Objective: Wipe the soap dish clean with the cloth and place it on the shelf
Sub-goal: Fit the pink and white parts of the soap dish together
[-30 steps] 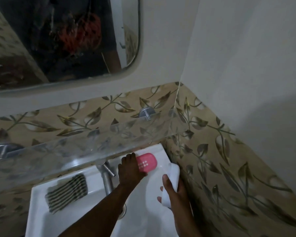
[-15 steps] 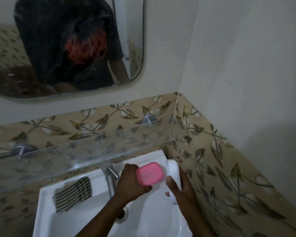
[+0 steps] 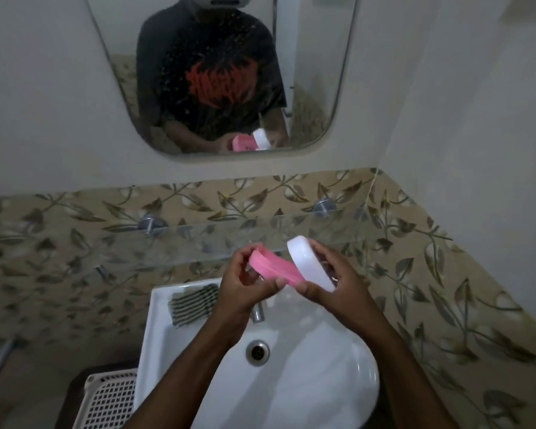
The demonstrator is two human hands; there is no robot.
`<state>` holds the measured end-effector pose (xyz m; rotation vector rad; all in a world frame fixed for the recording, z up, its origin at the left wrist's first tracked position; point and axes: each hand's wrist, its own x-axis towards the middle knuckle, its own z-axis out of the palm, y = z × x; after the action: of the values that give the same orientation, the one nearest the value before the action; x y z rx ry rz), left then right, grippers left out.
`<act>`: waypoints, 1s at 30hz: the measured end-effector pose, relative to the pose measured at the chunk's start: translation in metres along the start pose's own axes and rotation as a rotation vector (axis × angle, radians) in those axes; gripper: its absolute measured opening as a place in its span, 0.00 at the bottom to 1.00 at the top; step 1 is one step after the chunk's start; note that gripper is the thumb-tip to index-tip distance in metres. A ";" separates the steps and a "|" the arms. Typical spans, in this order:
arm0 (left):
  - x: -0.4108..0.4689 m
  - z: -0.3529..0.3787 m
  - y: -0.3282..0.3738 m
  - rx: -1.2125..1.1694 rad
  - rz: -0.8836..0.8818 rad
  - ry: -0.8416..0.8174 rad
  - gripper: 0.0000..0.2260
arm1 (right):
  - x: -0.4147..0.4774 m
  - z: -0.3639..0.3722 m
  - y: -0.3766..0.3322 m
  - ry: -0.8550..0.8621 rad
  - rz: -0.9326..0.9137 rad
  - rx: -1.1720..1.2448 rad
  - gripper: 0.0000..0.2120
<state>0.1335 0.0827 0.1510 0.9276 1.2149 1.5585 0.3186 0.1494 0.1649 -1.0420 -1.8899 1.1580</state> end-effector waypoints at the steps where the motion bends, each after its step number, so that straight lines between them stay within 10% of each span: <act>1: -0.002 -0.001 0.001 -0.128 -0.006 0.015 0.35 | 0.000 0.006 -0.004 -0.027 -0.008 0.011 0.42; 10: -0.022 -0.018 0.013 -0.667 -0.017 0.091 0.29 | 0.001 0.066 -0.036 -0.092 -0.032 0.020 0.40; 22: -0.029 -0.060 0.053 -0.616 -0.474 -0.264 0.21 | 0.034 0.043 -0.094 -0.436 -0.739 -0.677 0.39; 30: -0.029 -0.072 0.065 -0.585 -0.636 -0.361 0.22 | 0.037 0.048 -0.115 -0.627 -0.840 -0.799 0.38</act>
<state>0.0606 0.0293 0.1974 0.3548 0.6383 1.0687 0.2293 0.1312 0.2570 -0.0890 -2.9700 0.1980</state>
